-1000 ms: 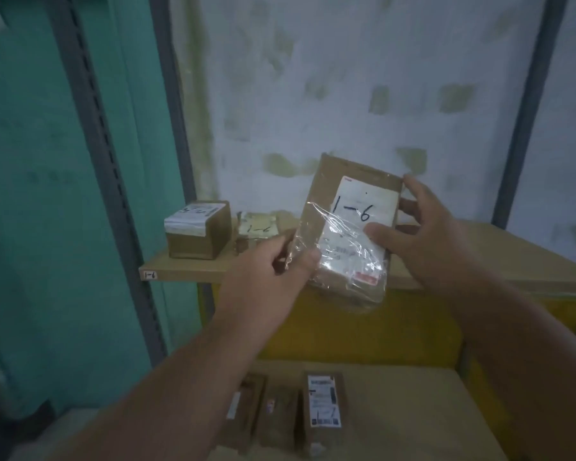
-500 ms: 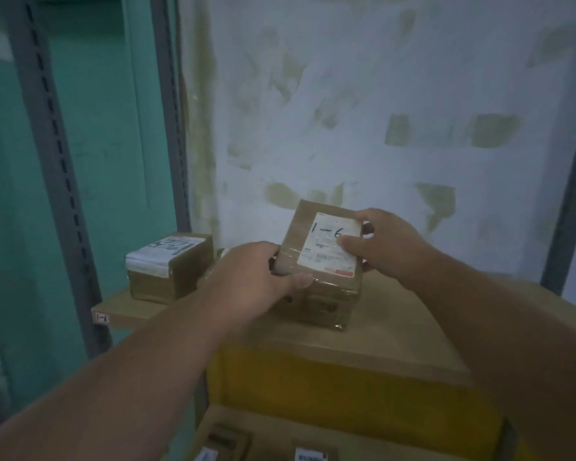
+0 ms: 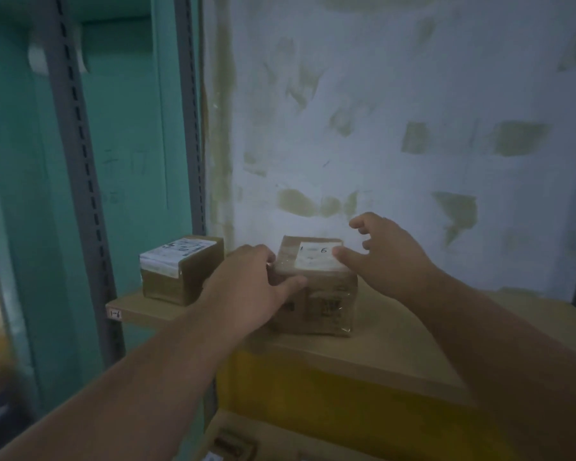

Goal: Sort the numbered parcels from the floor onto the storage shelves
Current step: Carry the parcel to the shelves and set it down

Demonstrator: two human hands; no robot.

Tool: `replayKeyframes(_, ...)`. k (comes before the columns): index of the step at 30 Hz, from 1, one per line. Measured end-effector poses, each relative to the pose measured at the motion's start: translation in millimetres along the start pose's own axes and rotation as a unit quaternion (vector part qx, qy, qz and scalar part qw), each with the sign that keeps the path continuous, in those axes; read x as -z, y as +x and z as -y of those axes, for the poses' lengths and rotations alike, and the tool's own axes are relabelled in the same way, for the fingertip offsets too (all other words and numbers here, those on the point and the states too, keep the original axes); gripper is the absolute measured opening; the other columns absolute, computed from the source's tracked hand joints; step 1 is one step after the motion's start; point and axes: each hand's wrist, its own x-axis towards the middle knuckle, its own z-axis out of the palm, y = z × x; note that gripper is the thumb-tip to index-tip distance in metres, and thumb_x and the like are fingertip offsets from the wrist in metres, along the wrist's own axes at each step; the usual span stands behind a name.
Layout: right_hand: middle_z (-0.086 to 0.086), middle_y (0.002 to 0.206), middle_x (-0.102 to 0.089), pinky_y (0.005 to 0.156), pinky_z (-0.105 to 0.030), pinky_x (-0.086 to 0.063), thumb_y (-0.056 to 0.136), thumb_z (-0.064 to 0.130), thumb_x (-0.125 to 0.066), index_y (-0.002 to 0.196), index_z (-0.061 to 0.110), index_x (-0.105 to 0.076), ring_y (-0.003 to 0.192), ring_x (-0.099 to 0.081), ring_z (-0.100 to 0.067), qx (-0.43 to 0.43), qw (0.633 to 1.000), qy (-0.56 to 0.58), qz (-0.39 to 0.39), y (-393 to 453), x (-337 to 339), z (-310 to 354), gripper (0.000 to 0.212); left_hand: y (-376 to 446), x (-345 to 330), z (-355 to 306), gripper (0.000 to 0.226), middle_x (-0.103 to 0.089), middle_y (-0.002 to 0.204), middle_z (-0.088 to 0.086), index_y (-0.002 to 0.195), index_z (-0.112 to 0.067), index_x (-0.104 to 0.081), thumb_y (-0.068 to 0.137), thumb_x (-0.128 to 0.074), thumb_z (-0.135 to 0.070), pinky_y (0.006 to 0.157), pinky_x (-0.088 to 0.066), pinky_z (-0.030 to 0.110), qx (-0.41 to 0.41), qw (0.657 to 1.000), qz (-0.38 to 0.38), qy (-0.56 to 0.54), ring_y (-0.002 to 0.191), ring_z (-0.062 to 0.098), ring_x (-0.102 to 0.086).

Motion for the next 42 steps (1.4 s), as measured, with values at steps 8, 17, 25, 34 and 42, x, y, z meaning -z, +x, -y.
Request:
replayKeyframes(8,0.017,0.121,-0.05,0.089,-0.022,-0.043,0.088,0.05,-0.065,0.129,0.03,-0.051,0.109,-0.051,-0.002,0.121,0.988,0.019,-0.092,-74.1,-14.1,129.4,0.048,-51.7,44.5,70.5,0.039,-0.054,0.098,-0.014,0.113,-0.028,-0.059,0.084,-0.07,-0.051,0.071,-0.04,0.027,-0.1,0.99,-0.091,-0.028,0.084,0.007,-0.051)
replayKeyframes(17,0.018,0.11,-0.047,0.088,-0.023,-0.042,0.085,0.046,-0.07,0.127,0.025,-0.056,0.102,-0.051,-0.001,0.205,0.966,0.147,-0.049,-137.0,-135.8,348.1,0.049,-172.6,169.7,287.3,0.041,-0.056,0.094,-0.016,0.11,-0.028,-0.062,0.081,-0.059,-0.056,0.071,-0.04,0.022,-0.036,0.992,-0.114,0.029,0.076,0.001,-0.049)
replayKeyframes(25,0.015,0.113,-0.056,0.09,-0.029,-0.048,0.082,0.049,-0.067,0.122,0.027,-0.056,0.104,-0.057,-0.006,0.261,0.938,0.228,0.014,-136.9,-268.2,505.2,0.047,-220.5,255.3,456.3,0.032,-0.055,0.094,-0.018,0.107,-0.03,-0.062,0.082,-0.069,-0.049,0.076,-0.04,0.022,0.084,0.983,-0.137,0.09,0.087,0.003,-0.048)
replayKeyframes(34,0.018,0.109,-0.048,0.084,-0.024,-0.039,0.084,0.044,-0.069,0.124,0.027,-0.056,0.099,-0.051,-0.003,0.31,0.896,0.297,0.11,-74.3,-441.1,670.3,0.045,-206.7,325.2,654.1,0.031,-0.058,0.102,-0.016,0.112,-0.034,-0.061,0.085,-0.069,-0.047,0.075,-0.045,0.022,0.226,0.952,-0.143,0.15,0.089,0.007,-0.053)
replayKeyframes(42,0.014,0.113,-0.052,0.081,-0.017,-0.041,0.087,0.044,-0.068,0.125,0.03,-0.055,0.102,-0.054,-0.005,0.351,0.854,0.326,0.207,-33.5,-573.8,828.1,0.043,-214.6,389.4,828.6,0.037,-0.053,0.1,-0.024,0.118,-0.04,-0.056,0.086,-0.063,-0.058,0.077,-0.049,0.019,0.336,0.911,-0.15,0.185,0.091,0.002,-0.054)
